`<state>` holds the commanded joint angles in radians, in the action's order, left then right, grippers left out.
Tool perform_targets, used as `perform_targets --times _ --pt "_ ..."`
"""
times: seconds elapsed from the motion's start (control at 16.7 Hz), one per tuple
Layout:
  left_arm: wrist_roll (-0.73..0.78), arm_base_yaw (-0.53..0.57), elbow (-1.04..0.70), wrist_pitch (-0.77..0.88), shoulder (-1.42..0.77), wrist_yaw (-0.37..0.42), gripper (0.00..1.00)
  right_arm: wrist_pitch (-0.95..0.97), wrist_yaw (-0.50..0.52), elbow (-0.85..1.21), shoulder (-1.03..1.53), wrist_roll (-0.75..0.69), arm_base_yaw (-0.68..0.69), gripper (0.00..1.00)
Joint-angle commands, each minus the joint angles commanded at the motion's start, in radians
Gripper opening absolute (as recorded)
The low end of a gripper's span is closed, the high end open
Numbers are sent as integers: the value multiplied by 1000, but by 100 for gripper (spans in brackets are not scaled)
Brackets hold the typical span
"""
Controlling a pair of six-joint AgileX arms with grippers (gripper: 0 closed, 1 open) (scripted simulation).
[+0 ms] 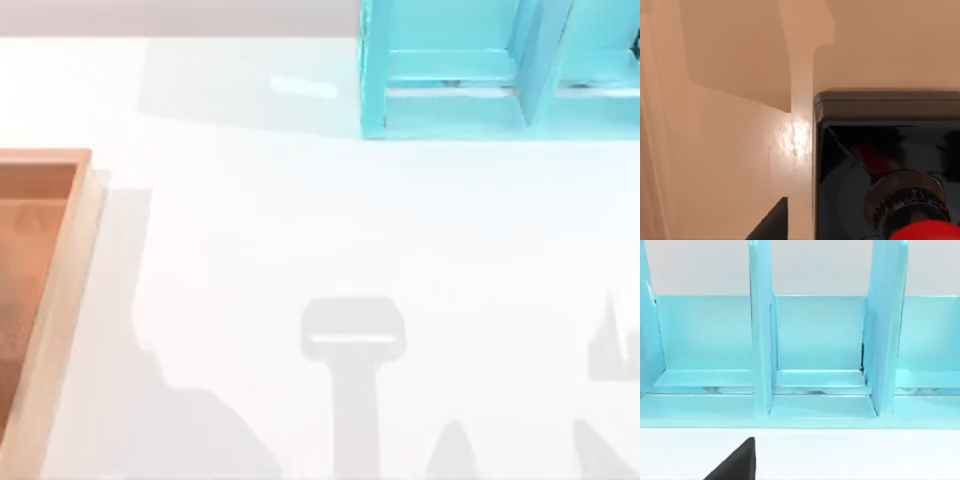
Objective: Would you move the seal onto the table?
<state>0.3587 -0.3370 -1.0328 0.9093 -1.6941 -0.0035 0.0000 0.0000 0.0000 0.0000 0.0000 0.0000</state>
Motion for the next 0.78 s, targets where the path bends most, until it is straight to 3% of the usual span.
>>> perform_targets --times 0.48,0.78 --pt "0 0 0 0 0 0 2 0 0 0 0 0 0 100" --pt "0 0 0 0 0 0 0 0 0 0 0 0 0 100"
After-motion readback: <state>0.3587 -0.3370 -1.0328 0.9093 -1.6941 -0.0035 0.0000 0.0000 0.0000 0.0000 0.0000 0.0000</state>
